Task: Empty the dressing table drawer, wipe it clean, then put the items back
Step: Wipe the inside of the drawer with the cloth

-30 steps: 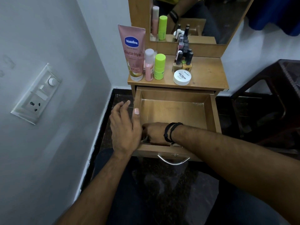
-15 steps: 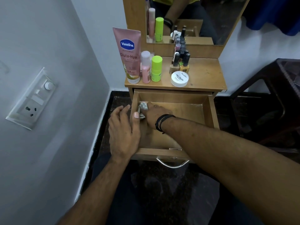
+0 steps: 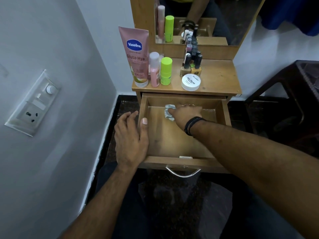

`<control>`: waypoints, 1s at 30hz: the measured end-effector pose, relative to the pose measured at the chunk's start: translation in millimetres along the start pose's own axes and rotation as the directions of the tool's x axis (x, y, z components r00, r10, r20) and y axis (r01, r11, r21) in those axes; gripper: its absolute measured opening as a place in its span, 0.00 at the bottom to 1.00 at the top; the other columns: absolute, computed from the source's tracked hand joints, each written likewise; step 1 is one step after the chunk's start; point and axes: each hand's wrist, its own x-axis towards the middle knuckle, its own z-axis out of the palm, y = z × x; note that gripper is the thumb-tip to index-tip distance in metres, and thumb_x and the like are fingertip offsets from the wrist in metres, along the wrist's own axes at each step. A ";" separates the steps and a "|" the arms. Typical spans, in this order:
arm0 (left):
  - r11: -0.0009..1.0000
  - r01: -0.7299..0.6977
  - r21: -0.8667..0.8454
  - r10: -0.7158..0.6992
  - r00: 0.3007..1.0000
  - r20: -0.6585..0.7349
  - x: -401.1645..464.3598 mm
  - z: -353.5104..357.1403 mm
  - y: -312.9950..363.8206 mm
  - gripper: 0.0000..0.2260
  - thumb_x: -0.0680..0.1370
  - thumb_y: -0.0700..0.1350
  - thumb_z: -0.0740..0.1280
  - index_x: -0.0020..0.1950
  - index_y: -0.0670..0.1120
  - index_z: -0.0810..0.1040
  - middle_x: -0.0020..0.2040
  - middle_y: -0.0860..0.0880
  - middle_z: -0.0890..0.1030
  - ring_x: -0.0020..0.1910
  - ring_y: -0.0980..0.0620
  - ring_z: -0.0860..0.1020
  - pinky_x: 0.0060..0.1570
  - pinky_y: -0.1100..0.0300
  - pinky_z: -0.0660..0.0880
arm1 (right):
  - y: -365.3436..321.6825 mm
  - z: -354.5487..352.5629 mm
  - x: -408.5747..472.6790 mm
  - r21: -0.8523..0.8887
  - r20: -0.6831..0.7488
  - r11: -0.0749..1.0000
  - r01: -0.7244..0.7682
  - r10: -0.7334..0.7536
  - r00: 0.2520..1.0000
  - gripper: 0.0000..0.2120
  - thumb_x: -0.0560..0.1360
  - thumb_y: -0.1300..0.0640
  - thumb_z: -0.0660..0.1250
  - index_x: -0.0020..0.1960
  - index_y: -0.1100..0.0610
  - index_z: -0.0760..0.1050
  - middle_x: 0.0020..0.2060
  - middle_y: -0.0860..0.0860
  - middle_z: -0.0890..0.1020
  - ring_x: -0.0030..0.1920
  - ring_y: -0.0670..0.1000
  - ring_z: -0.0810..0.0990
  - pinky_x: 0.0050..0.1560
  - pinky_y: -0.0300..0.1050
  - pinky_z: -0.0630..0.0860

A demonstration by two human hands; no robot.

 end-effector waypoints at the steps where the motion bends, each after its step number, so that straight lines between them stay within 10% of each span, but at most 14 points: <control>1: 1.000 -0.004 -0.001 0.004 1.000 -0.001 -0.2 0.1 0.9 0.27 0.83 0.63 0.50 0.72 0.48 0.71 0.71 0.47 0.67 0.71 0.48 0.66 0.68 0.40 0.68 | 9.4 3.5 -3.2 -0.031 0.013 0.999 -0.010 0.011 1.000 0.18 0.82 0.57 0.56 0.70 0.45 0.65 0.62 0.54 0.74 0.58 0.63 0.77 0.50 0.61 0.72; 10: 1.000 -0.005 0.005 0.005 1.000 0.014 -1.3 0.0 1.0 0.26 0.83 0.63 0.50 0.71 0.49 0.71 0.70 0.49 0.67 0.70 0.49 0.67 0.68 0.40 0.68 | 40.9 14.0 -14.1 -0.174 0.192 0.971 -0.163 0.196 0.961 0.34 0.74 0.52 0.68 0.76 0.50 0.57 0.68 0.56 0.71 0.63 0.62 0.74 0.46 0.60 0.72; 15: 1.000 -0.013 0.014 0.013 1.000 0.019 -0.4 0.2 1.0 0.26 0.83 0.63 0.49 0.70 0.49 0.71 0.70 0.48 0.68 0.69 0.48 0.67 0.67 0.41 0.69 | 43.1 -0.3 -8.5 -0.134 0.308 0.975 -0.177 0.211 0.928 0.21 0.78 0.51 0.59 0.71 0.50 0.65 0.66 0.52 0.75 0.62 0.59 0.75 0.51 0.61 0.71; 20: 1.000 -0.019 0.017 0.019 1.000 0.014 0.3 1.5 -0.5 0.24 0.83 0.62 0.50 0.69 0.49 0.72 0.69 0.47 0.69 0.69 0.47 0.68 0.67 0.41 0.69 | 38.9 7.1 -20.7 0.000 0.515 0.997 -0.071 0.061 0.855 0.20 0.79 0.54 0.63 0.69 0.59 0.74 0.64 0.56 0.78 0.64 0.61 0.77 0.56 0.48 0.72; 27: 1.000 -0.019 0.009 0.019 1.000 0.022 -1.2 1.0 -1.6 0.24 0.83 0.62 0.51 0.70 0.49 0.72 0.70 0.47 0.69 0.69 0.47 0.67 0.67 0.41 0.68 | 20.5 12.8 -36.2 -0.145 0.766 0.956 0.254 -0.054 0.640 0.07 0.69 0.63 0.69 0.47 0.61 0.78 0.48 0.57 0.81 0.45 0.57 0.80 0.55 0.55 0.81; 30: 1.000 -0.017 -0.012 0.018 1.000 0.018 -0.7 0.9 -2.7 0.24 0.83 0.62 0.51 0.69 0.50 0.72 0.69 0.47 0.69 0.69 0.47 0.67 0.68 0.42 0.68 | 14.8 -1.9 -49.6 -0.091 0.745 0.961 0.260 -0.108 0.658 0.13 0.75 0.61 0.67 0.57 0.64 0.79 0.52 0.58 0.80 0.46 0.55 0.77 0.41 0.44 0.76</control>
